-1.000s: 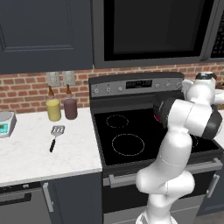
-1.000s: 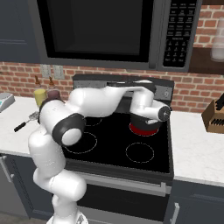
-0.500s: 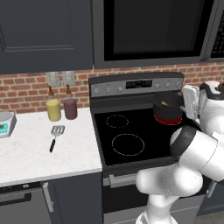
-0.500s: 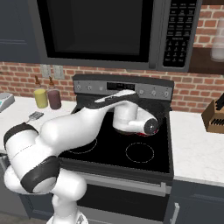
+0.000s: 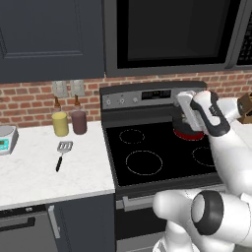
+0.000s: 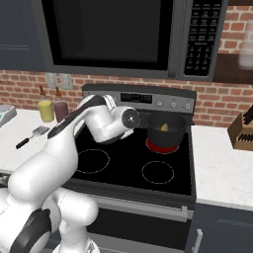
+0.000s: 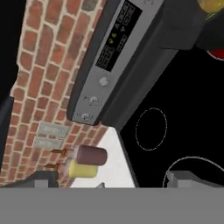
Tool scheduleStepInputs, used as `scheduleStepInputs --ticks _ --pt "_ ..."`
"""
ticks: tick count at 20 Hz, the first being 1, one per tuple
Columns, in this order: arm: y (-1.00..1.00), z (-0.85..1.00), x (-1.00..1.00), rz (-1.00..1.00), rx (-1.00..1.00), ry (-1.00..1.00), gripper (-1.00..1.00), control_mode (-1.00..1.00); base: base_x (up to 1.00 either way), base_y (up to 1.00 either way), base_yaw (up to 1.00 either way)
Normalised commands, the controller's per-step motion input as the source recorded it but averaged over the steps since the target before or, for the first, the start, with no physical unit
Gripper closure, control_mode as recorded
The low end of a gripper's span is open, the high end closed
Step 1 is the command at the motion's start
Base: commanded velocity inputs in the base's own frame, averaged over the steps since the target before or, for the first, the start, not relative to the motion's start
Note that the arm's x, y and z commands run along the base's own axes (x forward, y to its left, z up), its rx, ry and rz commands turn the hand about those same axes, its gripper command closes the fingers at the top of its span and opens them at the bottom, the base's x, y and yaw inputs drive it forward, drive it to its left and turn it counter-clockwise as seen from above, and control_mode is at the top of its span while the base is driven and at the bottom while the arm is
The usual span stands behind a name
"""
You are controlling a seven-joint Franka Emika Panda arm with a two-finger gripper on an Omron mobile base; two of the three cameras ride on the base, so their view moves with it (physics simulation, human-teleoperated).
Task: Put the cucumber and lime in the pot. Retrieve the spatula and lightly stir the vegetables in the pot.
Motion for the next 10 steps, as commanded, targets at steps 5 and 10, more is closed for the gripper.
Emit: scheduleStepInputs --ticks 5,10 --pt "1.00 0.20 -0.11 0.31 -0.23 0.15 -1.00 -1.00 0.00 0.00 0.00" --pt "1.00 0.00 -0.09 0.41 -0.34 0.13 -1.00 -1.00 0.00 0.00 0.00"
